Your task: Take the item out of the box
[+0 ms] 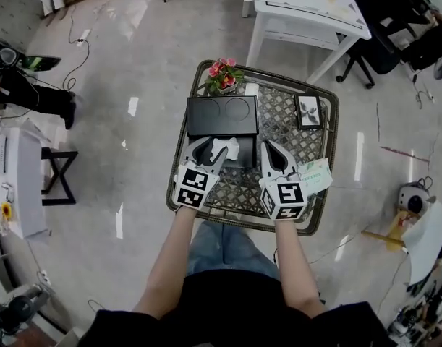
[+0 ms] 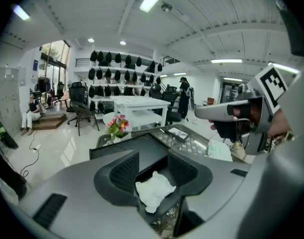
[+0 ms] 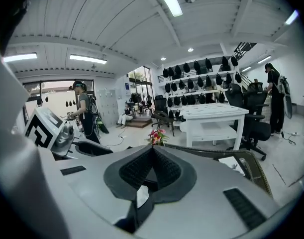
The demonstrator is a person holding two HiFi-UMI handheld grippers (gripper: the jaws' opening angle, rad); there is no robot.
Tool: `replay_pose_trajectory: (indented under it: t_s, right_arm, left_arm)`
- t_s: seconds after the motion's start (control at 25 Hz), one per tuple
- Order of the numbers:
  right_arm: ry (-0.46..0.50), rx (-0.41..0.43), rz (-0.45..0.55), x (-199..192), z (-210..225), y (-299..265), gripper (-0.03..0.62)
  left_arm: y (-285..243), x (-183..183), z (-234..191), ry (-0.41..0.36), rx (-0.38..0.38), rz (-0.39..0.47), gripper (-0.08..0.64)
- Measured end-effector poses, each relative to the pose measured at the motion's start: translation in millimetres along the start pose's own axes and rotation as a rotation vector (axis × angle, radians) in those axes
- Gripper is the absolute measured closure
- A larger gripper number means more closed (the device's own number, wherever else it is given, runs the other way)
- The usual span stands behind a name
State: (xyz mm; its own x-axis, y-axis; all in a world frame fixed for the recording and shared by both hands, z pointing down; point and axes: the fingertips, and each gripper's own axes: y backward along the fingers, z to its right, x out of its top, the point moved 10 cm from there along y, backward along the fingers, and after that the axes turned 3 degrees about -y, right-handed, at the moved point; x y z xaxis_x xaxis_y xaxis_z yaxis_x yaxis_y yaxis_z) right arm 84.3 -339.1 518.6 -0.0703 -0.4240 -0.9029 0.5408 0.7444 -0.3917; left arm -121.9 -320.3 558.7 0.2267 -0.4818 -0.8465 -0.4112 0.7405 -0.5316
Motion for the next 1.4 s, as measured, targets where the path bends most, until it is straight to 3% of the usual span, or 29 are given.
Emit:
replay_pose_trajectory:
  t_s: [0.36, 0.72, 1.16, 1.4]
  right_arm:
    - [0.012, 0.032, -0.125, -34.4, 13.8, -38.4, 0.589]
    - [0.023, 0.054, -0.183, -48.4, 17.0, -49.1, 0.589]
    - [0.003, 0.057, -0.203, -57.4, 23.4, -47.1, 0.589]
    - [-0.011, 0.036, -0.202, -59.5, 30.5, -42.2, 0.589]
  left_arm:
    - [-64.4, -45.9, -2.9, -0.092, -0.111, -0.315, 0.376]
    - [-104.3, -68.2, 8.3, -0.324, -0.209, -0.579, 0.421]
    - [-120.9, -74.6, 19.3, -0.574, -0.229, -0.670, 0.518]
    - [-121.5, -74.8, 18.6, -0.571, -0.250, -0.675, 0.536]
